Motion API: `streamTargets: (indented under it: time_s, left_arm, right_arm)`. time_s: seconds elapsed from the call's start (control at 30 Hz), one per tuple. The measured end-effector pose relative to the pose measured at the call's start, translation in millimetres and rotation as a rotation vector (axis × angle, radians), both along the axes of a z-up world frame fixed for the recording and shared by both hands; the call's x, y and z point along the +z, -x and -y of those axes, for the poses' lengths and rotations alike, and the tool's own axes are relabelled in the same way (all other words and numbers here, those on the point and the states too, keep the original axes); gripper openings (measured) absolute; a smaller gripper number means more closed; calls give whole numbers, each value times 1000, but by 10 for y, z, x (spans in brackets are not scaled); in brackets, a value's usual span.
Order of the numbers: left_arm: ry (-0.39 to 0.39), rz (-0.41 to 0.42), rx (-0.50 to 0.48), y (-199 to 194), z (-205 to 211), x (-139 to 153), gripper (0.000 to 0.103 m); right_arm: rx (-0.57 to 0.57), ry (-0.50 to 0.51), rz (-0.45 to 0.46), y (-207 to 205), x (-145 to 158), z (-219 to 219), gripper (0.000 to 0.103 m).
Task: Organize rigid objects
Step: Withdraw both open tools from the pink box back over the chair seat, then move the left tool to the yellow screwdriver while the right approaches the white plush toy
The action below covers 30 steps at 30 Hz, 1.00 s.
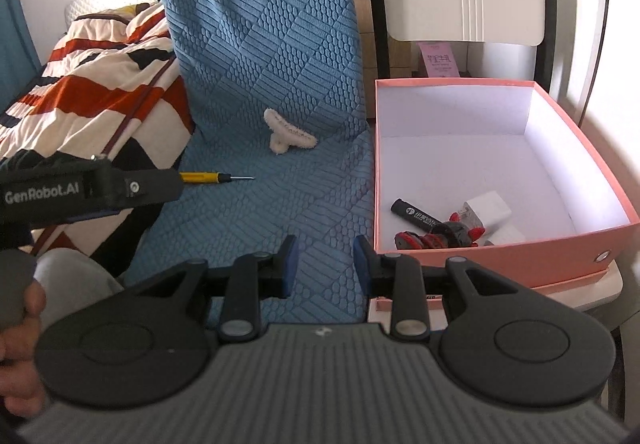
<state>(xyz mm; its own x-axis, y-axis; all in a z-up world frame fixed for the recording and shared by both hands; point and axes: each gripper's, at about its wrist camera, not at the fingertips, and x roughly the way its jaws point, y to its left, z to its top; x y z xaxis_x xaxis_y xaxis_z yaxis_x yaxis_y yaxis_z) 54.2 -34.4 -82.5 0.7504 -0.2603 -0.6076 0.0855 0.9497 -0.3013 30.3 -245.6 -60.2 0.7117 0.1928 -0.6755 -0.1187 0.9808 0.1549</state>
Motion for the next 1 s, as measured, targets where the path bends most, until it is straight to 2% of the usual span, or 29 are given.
streamTargets:
  time_s: [0.47,0.73,0.83,0.93,1.0]
  left_arm:
    - [60,-65,72,-308,-392,-323,92]
    - [77,-81,146,-701,-623,-758,92]
    - [58,-83,141,-905,-659,-1011,92]
    - [115,-154,159,-1067,-745,-1229,92]
    - [130,-143,150,-1122,-763,-1251,92]
  right_arm:
    - [10,44,-17,-221,-65,-282,33]
    - [4,55,-36,-558,-200,-414,33]
    - [5,63,-32,-704,-236,-475,33]
    - [26,84,-25,-849,-271,-569,33]
    - [36,91,-21,-959,-302,-621,33]
